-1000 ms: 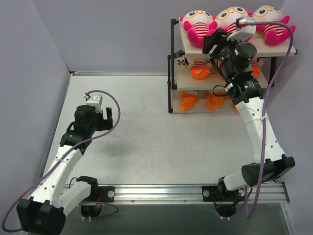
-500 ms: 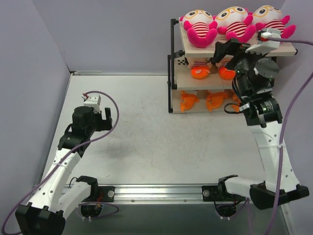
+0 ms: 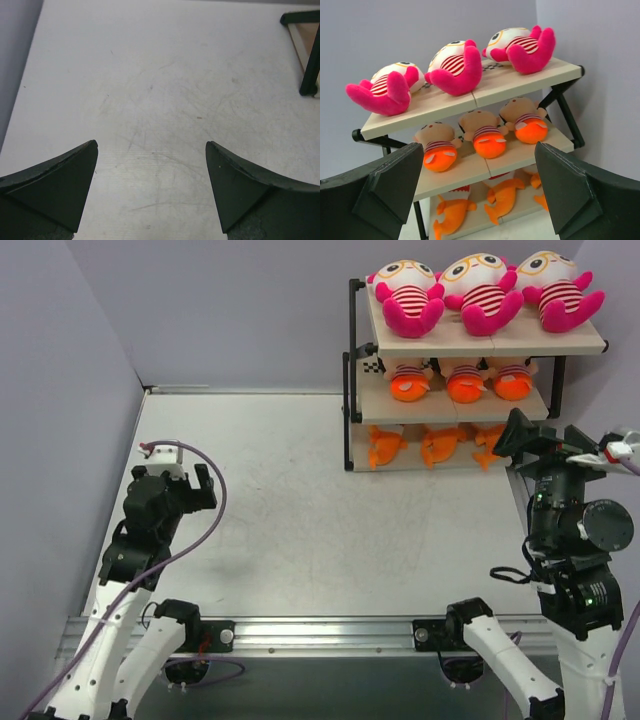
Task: Place and organize the stuffed toys onto the shelf
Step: Place the stuffed toy onto shelf
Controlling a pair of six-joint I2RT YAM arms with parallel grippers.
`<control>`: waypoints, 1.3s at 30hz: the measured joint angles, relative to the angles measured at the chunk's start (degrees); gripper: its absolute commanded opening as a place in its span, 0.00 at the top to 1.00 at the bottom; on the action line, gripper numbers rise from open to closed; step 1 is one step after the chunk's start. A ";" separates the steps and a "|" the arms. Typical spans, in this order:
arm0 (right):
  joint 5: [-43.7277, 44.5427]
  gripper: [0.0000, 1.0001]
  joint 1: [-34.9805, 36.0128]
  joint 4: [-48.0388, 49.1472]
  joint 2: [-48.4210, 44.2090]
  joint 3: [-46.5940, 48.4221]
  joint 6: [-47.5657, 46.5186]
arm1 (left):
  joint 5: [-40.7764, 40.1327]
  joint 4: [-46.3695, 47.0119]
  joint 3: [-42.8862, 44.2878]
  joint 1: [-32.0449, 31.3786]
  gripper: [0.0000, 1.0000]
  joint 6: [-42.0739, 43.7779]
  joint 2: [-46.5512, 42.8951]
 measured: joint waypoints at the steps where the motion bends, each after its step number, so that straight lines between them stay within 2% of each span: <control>1: 0.61 0.01 0.00 -0.52 -2.16 -1.46 -0.26 | -0.76 0.04 -0.02 -0.04 0.03 -0.02 -1.95; 8: 1.99 0.00 0.02 -4.85 -15.82 -11.58 -1.77 | -6.47 -1.16 -0.85 -0.09 0.03 -0.72 -16.55; 12: 2.58 0.00 0.02 -7.78 -22.53 -17.27 -2.05 | -10.67 -4.48 -0.83 -0.92 0.03 -1.11 -21.14; 21: 7.23 0.01 0.02 -10.12 -32.70 -26.25 -1.68 | -15.26 -7.23 -2.47 -1.29 0.03 -1.49 -33.88; 28: 9.11 0.01 0.13 -10.03 -38.69 -31.39 -1.64 | -16.26 -7.23 -3.58 -1.29 0.03 -1.51 -32.41; 39: 10.32 0.01 0.50 -9.88 -39.08 -32.83 -1.57 | -16.22 -7.13 -4.31 -1.27 0.03 -1.40 -30.08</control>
